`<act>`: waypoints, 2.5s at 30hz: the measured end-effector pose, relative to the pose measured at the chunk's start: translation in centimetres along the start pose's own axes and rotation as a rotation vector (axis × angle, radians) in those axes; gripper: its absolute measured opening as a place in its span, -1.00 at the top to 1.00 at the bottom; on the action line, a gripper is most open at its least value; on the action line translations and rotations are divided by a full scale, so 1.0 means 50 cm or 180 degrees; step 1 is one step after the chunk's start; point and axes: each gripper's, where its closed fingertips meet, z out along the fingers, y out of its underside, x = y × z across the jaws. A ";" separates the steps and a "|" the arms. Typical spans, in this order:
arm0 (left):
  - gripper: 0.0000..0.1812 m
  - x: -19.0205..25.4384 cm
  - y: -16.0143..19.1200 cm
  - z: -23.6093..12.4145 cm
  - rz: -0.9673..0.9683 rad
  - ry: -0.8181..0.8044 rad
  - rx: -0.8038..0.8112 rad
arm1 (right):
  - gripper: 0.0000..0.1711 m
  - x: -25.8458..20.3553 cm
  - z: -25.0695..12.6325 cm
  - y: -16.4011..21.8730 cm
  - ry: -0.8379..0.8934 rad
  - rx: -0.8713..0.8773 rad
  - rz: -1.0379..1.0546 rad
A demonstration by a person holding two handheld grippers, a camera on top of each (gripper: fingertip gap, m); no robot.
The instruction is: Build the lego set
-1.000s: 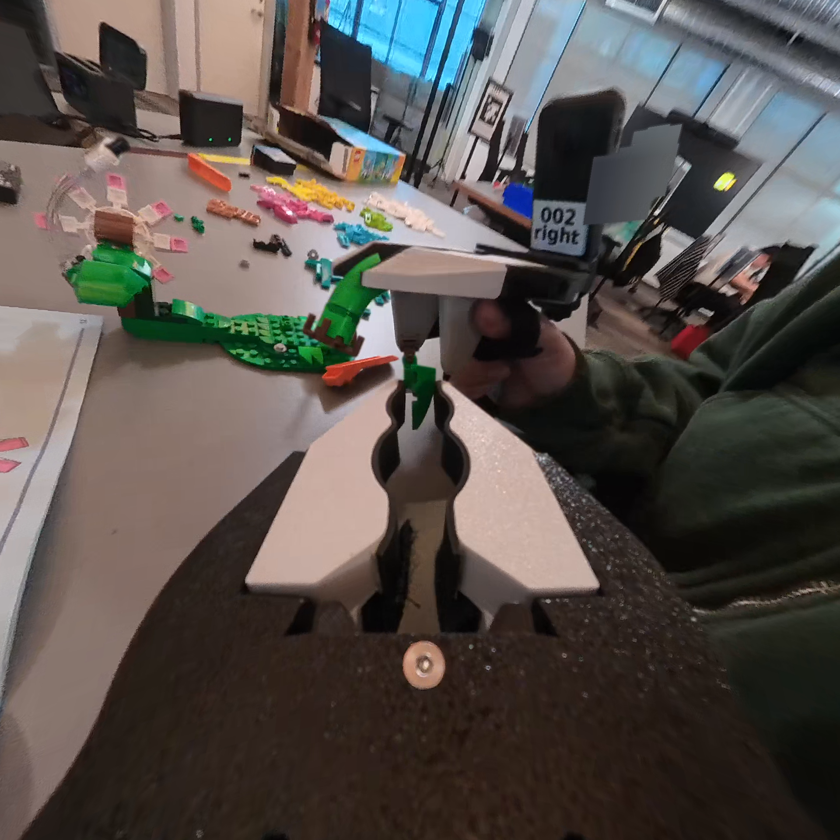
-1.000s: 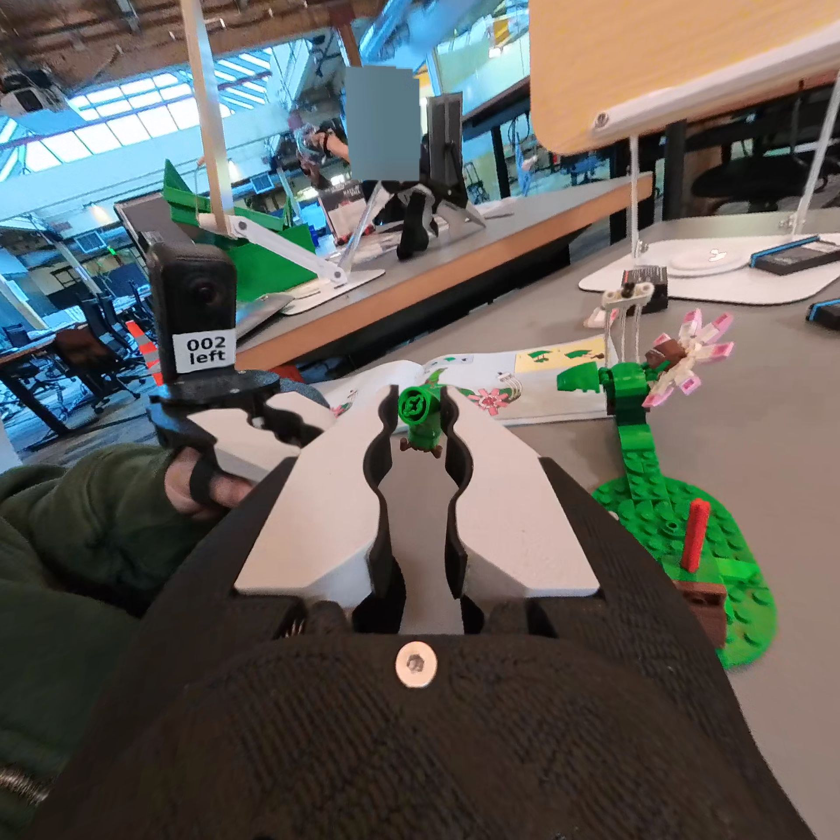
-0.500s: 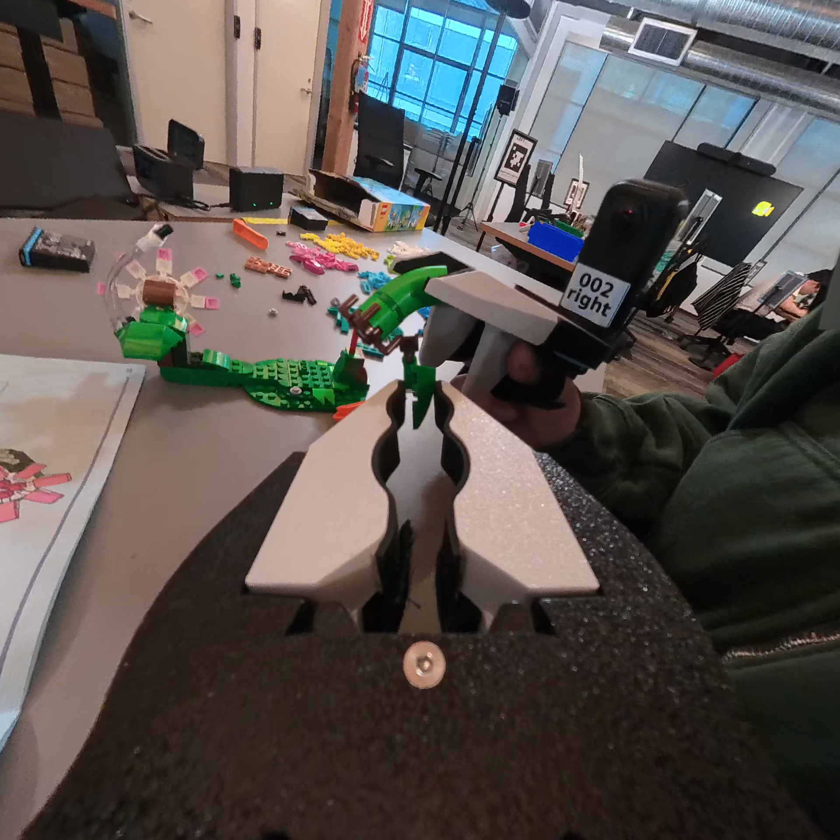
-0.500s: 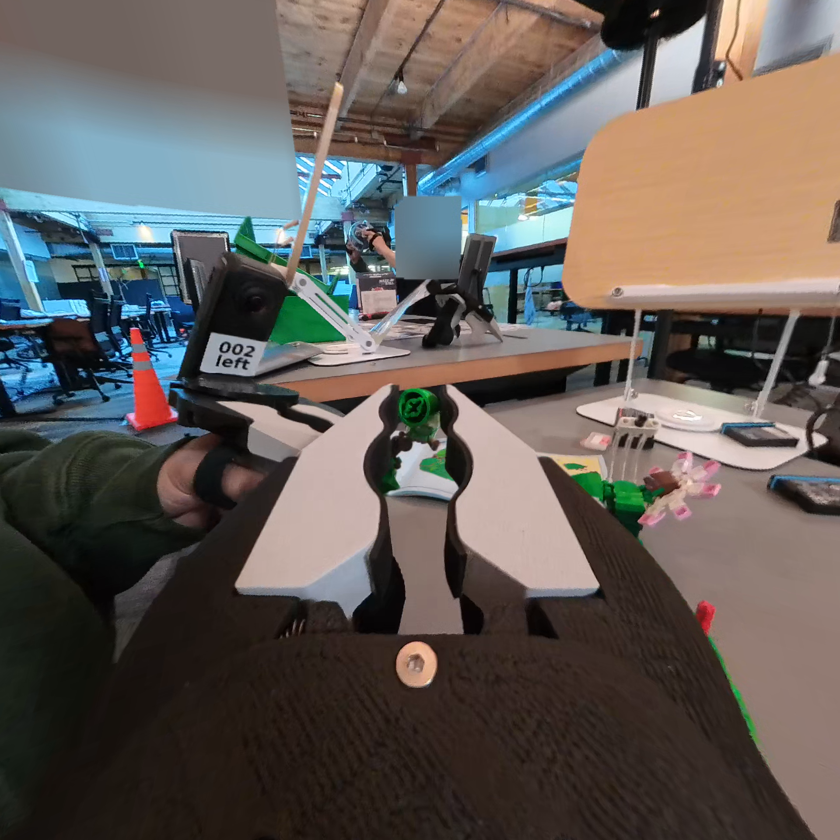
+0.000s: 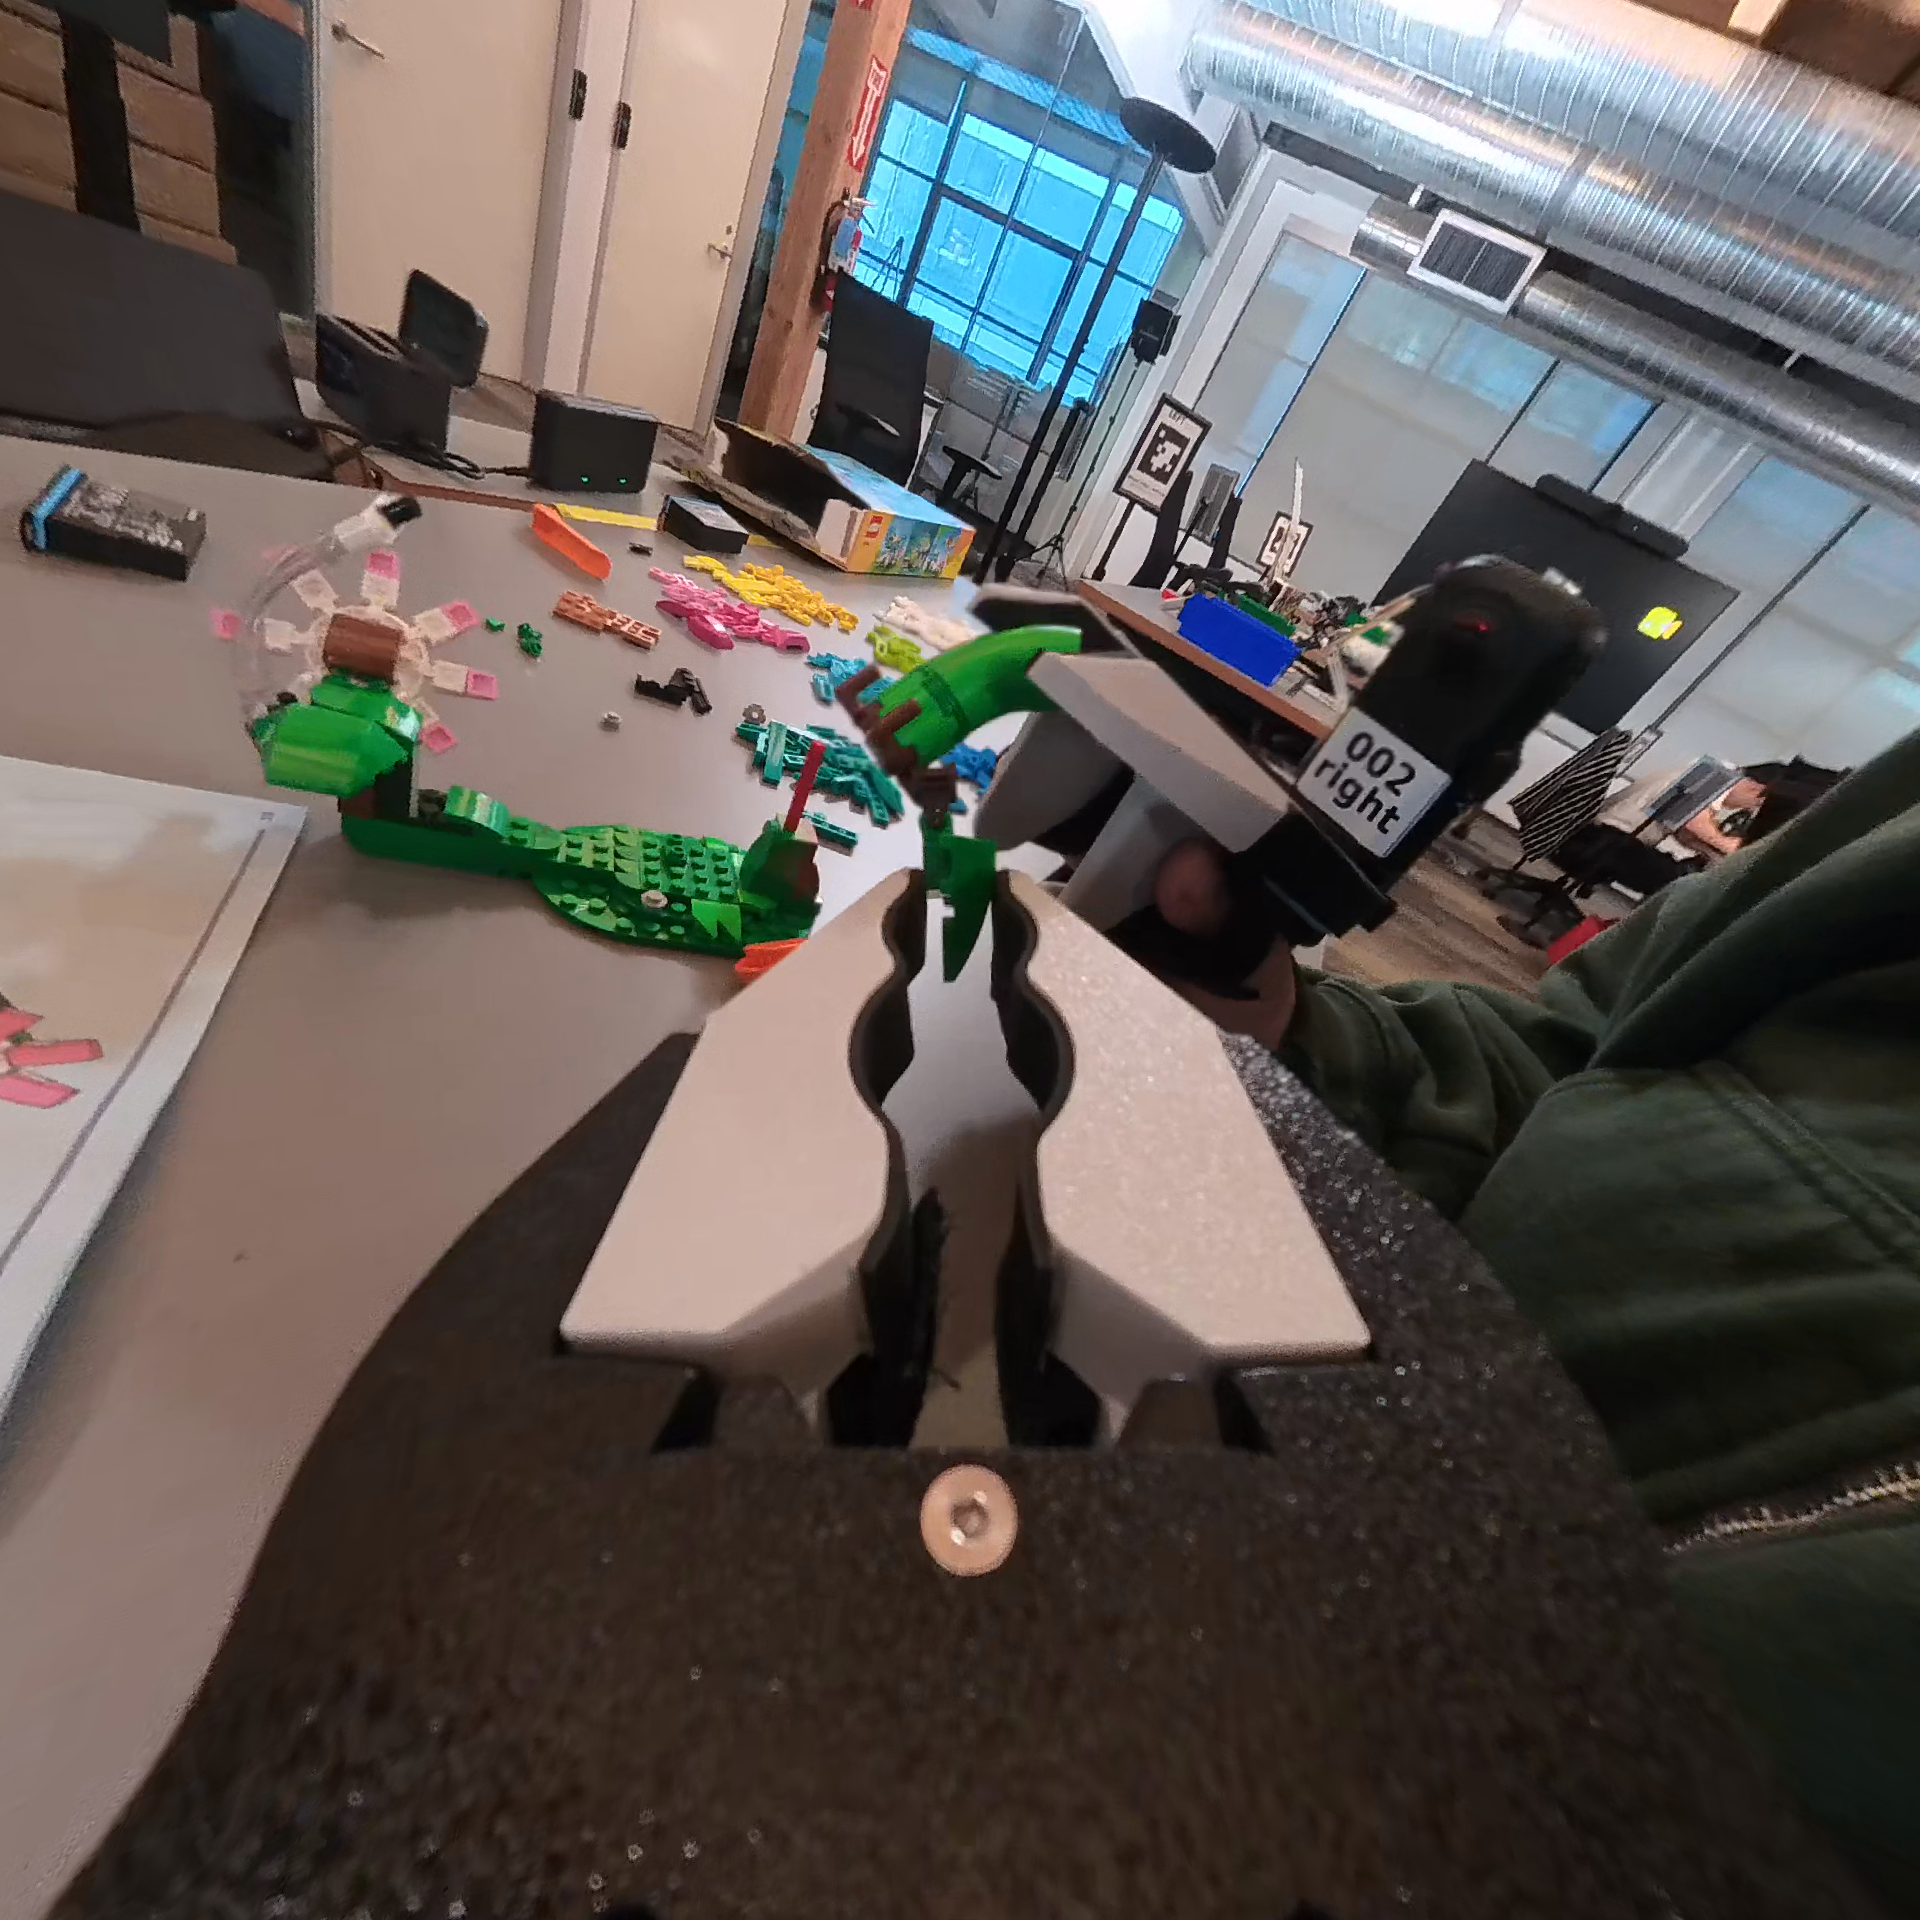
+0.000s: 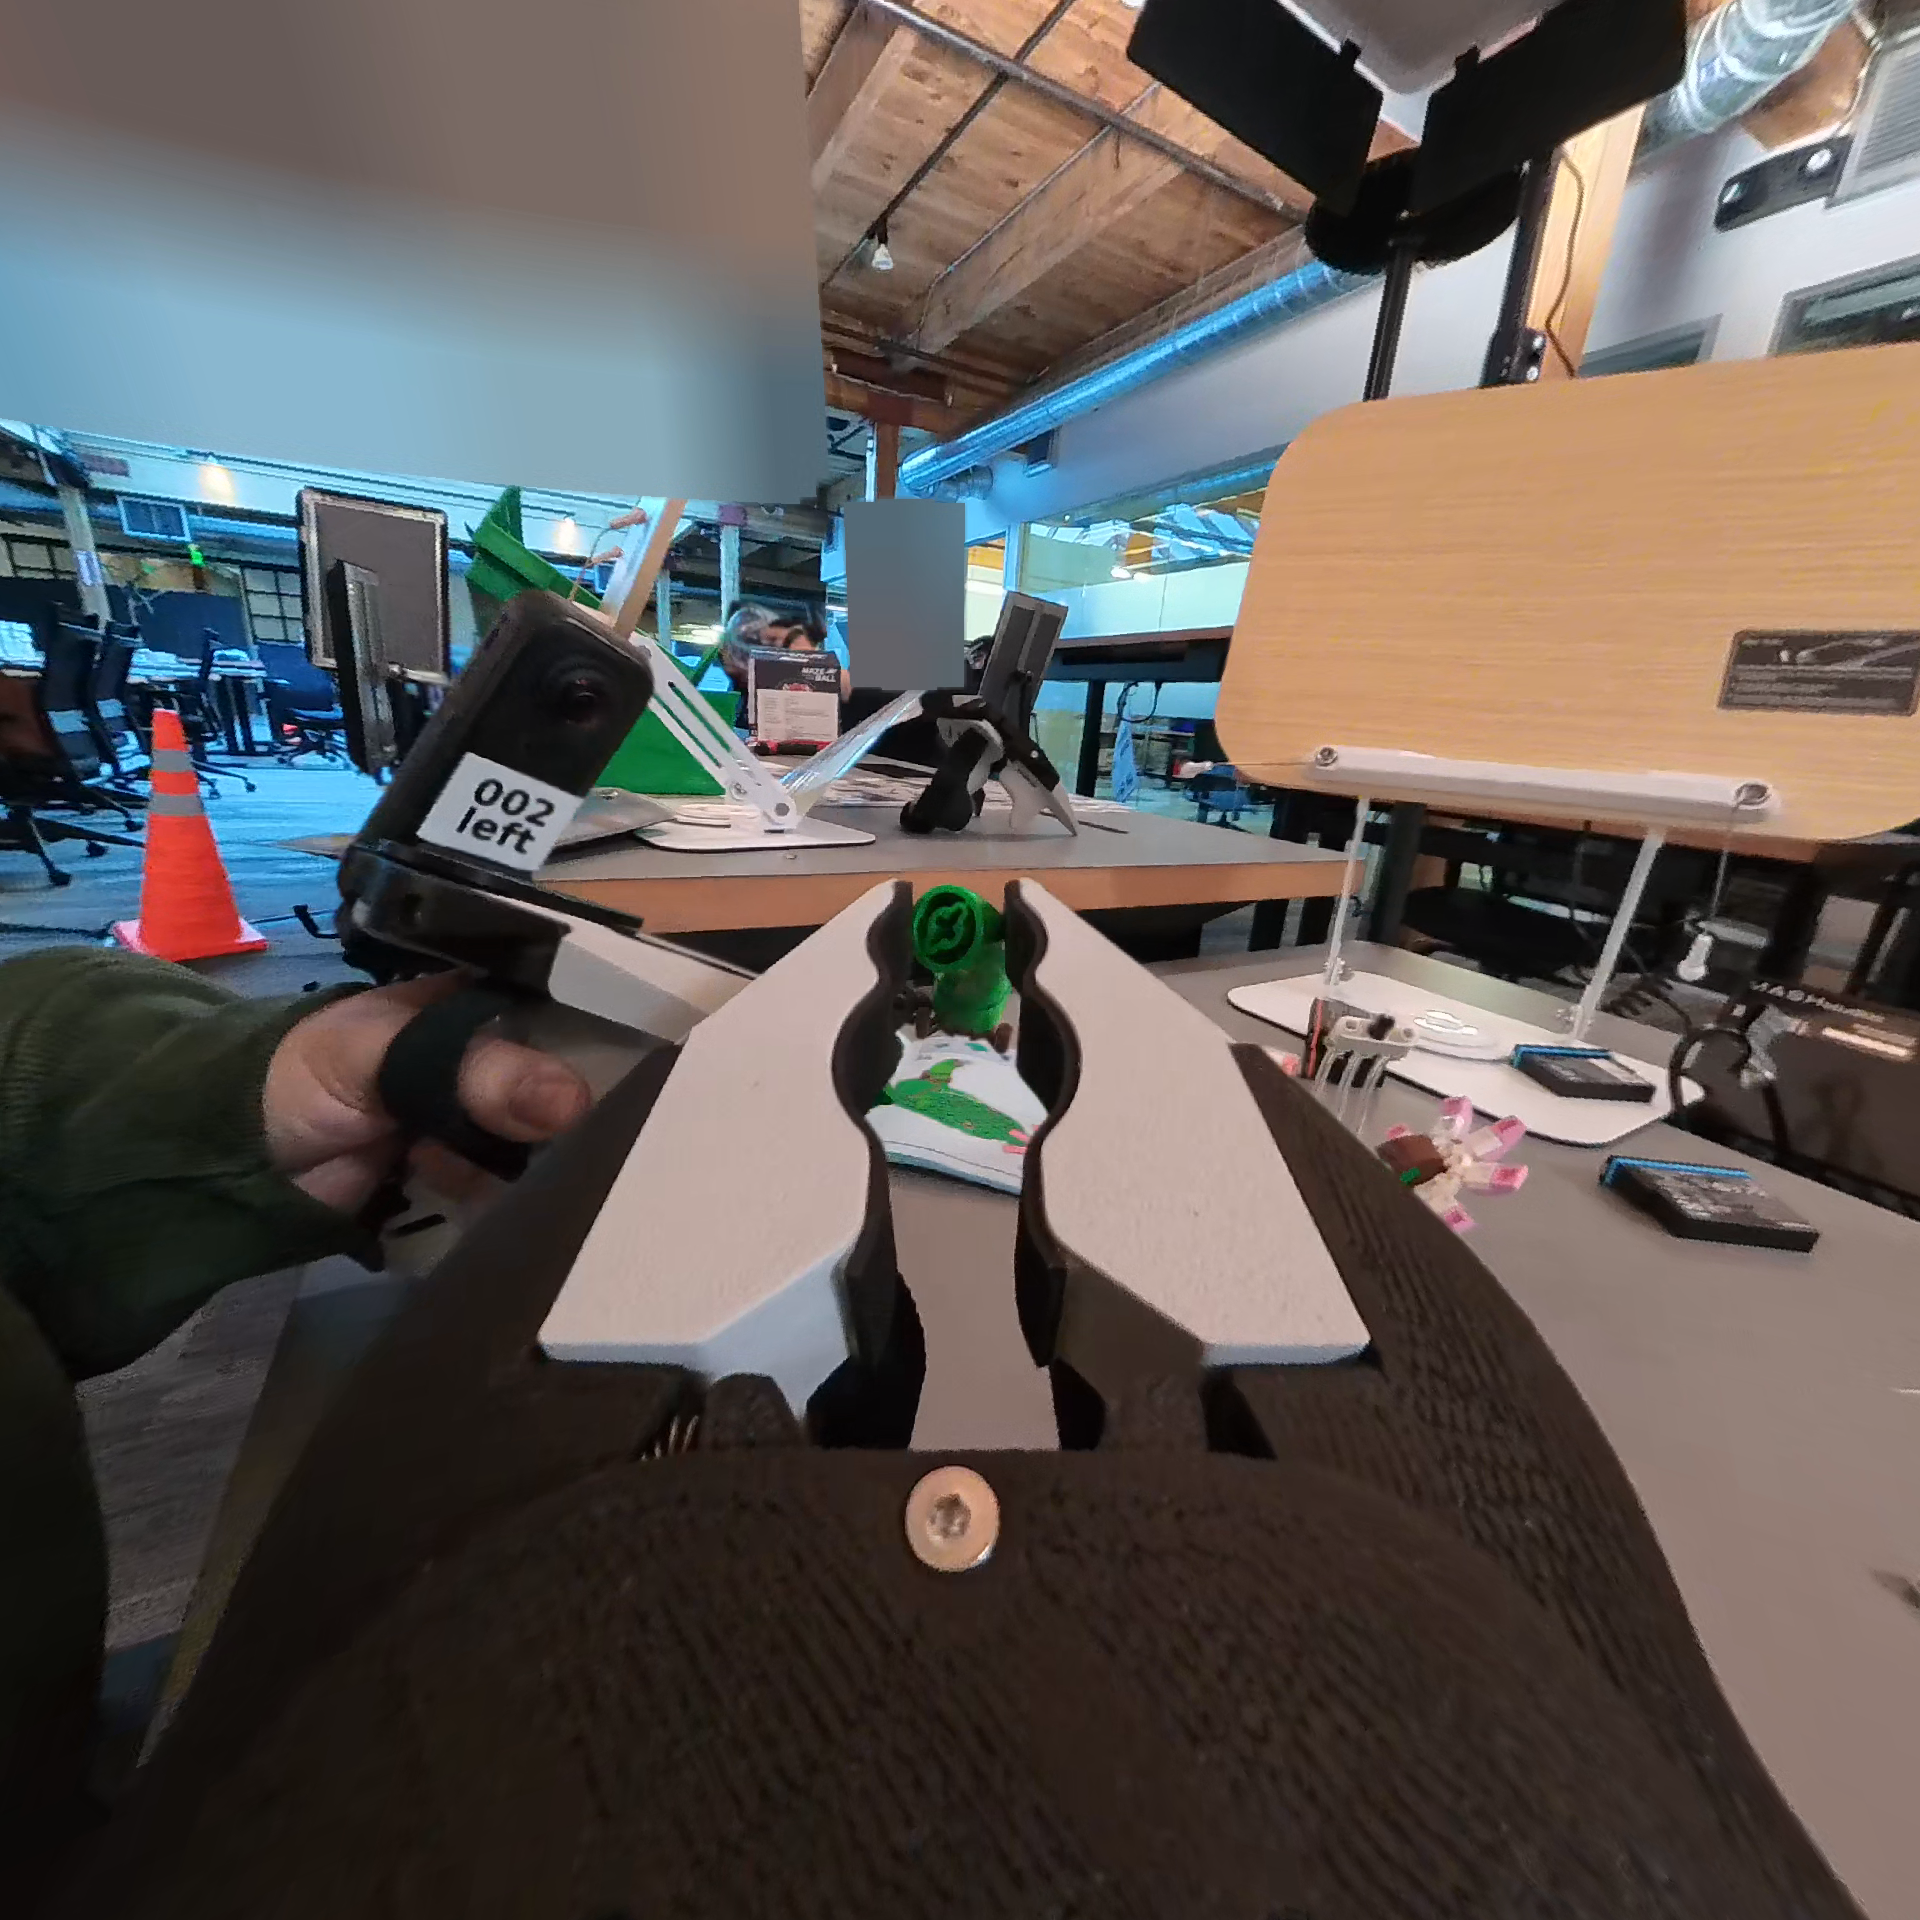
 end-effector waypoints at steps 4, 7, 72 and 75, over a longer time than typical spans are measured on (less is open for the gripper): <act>0.89 0.017 -0.002 0.004 -0.0105 0.0172 0.0022 | 0.81 -0.001 0.002 0.002 0.0026 -0.0016 -0.0070; 0.89 0.027 0.000 0.009 -0.0148 0.0244 0.0010 | 0.82 -0.005 0.003 0.000 0.0006 0.0008 -0.0079; 0.89 0.012 -0.045 -0.011 0.1392 -0.0793 0.0355 | 0.84 -0.012 0.012 -0.029 0.0483 0.0200 -0.0684; 0.89 0.009 -0.044 -0.011 0.1370 -0.0803 0.0376 | 0.84 -0.010 0.014 -0.026 0.0490 0.0167 -0.0668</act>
